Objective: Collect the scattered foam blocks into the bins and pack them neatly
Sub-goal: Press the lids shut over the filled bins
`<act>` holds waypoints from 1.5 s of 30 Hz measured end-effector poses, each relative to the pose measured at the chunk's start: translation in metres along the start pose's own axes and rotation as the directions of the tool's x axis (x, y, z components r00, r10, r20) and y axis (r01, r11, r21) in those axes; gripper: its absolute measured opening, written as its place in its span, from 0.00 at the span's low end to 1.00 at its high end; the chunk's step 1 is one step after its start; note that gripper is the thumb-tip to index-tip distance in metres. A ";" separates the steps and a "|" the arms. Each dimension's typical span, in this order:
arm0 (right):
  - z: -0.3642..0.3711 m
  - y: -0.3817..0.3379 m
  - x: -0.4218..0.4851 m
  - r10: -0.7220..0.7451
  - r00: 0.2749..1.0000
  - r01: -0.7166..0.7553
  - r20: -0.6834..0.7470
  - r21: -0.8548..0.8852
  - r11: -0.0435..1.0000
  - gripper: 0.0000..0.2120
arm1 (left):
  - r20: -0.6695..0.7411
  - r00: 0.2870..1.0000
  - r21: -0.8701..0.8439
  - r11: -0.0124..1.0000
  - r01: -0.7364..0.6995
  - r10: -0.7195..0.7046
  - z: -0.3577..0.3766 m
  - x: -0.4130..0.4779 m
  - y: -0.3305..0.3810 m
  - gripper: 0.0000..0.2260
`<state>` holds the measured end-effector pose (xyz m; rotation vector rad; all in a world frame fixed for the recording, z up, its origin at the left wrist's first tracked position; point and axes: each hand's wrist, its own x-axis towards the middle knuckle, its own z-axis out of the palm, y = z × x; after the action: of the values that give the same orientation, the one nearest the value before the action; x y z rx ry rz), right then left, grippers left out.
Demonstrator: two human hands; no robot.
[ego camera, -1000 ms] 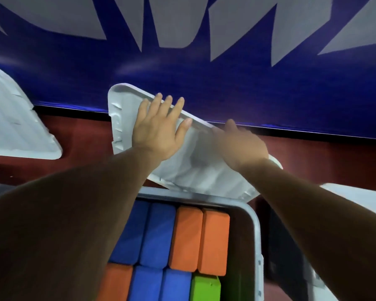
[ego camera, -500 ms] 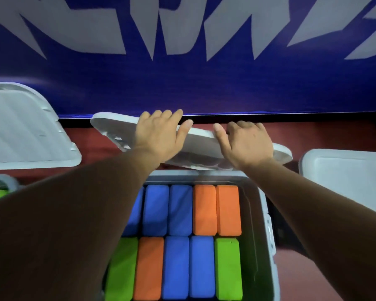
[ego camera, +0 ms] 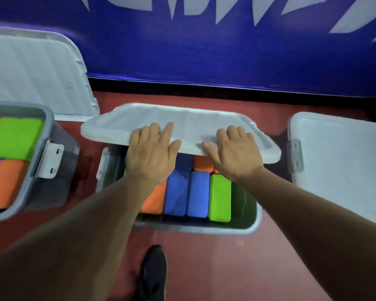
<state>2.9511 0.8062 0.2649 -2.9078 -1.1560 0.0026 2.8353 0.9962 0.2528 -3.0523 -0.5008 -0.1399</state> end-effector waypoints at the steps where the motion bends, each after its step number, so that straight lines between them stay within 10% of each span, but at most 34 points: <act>1: 0.010 -0.005 -0.020 0.001 1.000 -0.001 -0.030 0.016 1.000 0.33 | -0.019 1.000 0.000 1.000 -0.007 0.007 0.005 -0.021 0.002 0.25; 10: 0.112 -0.053 -0.175 0.043 0.994 -0.058 0.096 0.154 0.986 0.26 | 0.134 0.991 -0.103 0.995 0.021 -0.007 0.068 -0.184 0.031 0.25; 21: 0.123 -0.038 -0.151 0.309 0.914 -0.331 0.264 0.043 0.943 0.20 | 0.440 0.893 -0.057 0.990 0.130 -0.092 0.102 -0.136 0.021 0.31; 37: 0.138 -0.041 -0.098 0.389 0.844 -0.434 0.369 0.044 0.900 0.27 | 0.416 0.909 -0.044 0.997 0.060 -0.036 0.132 -0.087 -0.010 0.34; 45: 0.118 0.017 -0.094 0.565 0.815 -0.580 0.133 0.206 0.788 0.28 | 0.288 0.955 -0.107 0.993 -0.046 0.075 0.118 -0.041 0.056 0.34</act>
<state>2.8931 0.7308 0.1460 -2.9165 -0.2000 0.2257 2.8240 0.9375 0.1298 -3.1978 -0.4231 0.3026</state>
